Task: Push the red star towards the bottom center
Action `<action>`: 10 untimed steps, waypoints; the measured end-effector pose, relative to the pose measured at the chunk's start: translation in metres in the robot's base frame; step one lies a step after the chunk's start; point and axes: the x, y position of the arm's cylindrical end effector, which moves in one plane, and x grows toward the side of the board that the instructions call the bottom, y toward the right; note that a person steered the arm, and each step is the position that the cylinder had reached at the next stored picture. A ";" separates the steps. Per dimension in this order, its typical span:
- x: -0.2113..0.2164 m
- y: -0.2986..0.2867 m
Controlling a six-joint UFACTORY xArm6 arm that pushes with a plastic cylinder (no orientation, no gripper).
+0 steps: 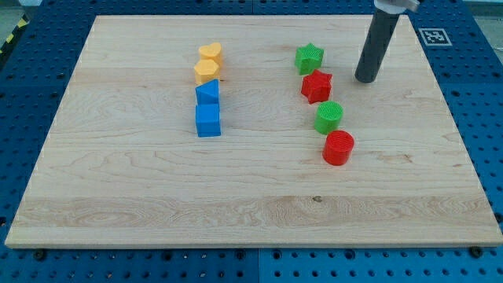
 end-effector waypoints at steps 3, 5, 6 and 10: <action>0.016 -0.033; 0.013 -0.086; 0.000 -0.117; -0.008 -0.167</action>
